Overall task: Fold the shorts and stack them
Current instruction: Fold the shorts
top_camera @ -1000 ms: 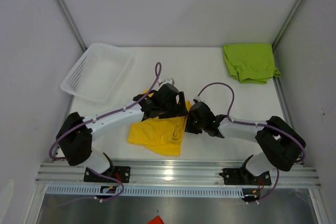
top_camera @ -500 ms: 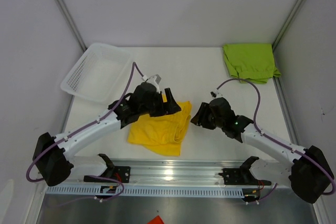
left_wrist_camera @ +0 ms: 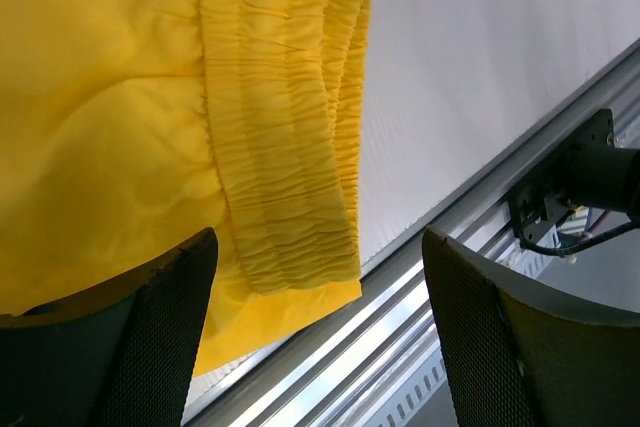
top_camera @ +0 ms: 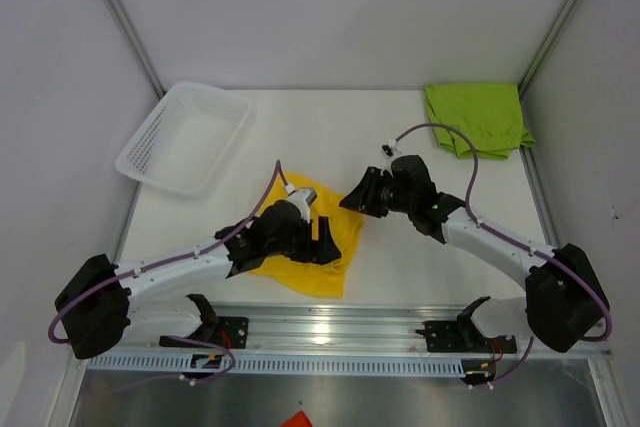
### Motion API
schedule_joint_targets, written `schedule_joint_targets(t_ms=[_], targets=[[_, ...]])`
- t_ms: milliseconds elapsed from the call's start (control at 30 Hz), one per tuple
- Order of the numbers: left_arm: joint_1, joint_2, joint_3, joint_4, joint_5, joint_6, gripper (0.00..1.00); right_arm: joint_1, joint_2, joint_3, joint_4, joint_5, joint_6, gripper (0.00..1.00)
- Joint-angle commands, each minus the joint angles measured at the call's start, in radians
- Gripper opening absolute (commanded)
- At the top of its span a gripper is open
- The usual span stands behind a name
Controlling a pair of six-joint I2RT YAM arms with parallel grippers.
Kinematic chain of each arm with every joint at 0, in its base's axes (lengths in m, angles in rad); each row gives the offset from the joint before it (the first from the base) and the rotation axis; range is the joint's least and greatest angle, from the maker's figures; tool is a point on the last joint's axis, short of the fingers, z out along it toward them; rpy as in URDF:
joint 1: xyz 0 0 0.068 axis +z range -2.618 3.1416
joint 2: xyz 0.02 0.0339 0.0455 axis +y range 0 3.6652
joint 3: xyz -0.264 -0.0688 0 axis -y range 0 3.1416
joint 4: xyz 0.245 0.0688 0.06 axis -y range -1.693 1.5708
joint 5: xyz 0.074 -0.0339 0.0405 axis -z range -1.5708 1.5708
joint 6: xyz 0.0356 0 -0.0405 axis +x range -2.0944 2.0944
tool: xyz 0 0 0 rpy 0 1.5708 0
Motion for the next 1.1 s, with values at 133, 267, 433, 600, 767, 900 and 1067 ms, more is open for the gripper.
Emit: schedule_joint_targets(t_ms=[133,267,433,600,767,900,1067], targets=[[-0.095,-0.001,-0.025,0.147,-0.050,0.066,0.83,-0.018,0.128,0.045,0.287,-0.143,0.117,0.29],[-0.126,0.034,-0.042,0.226,-0.041,0.068,0.83,-0.018,0.209,0.021,0.414,-0.212,0.183,0.28],[-0.154,0.122,-0.080,0.352,-0.015,0.072,0.83,-0.029,0.351,-0.037,0.596,-0.264,0.243,0.27],[-0.195,0.232,-0.111,0.442,-0.007,0.048,0.82,-0.070,0.485,-0.108,0.696,-0.257,0.238,0.26],[-0.212,0.303,-0.130,0.491,0.002,0.032,0.82,-0.096,0.662,-0.125,0.808,-0.290,0.270,0.26],[-0.214,0.265,-0.111,0.445,0.004,0.060,0.82,-0.098,0.702,-0.104,0.810,-0.290,0.264,0.29],[-0.212,0.134,-0.051,0.332,0.008,0.100,0.82,-0.102,0.634,-0.024,0.649,-0.254,0.194,0.37]])
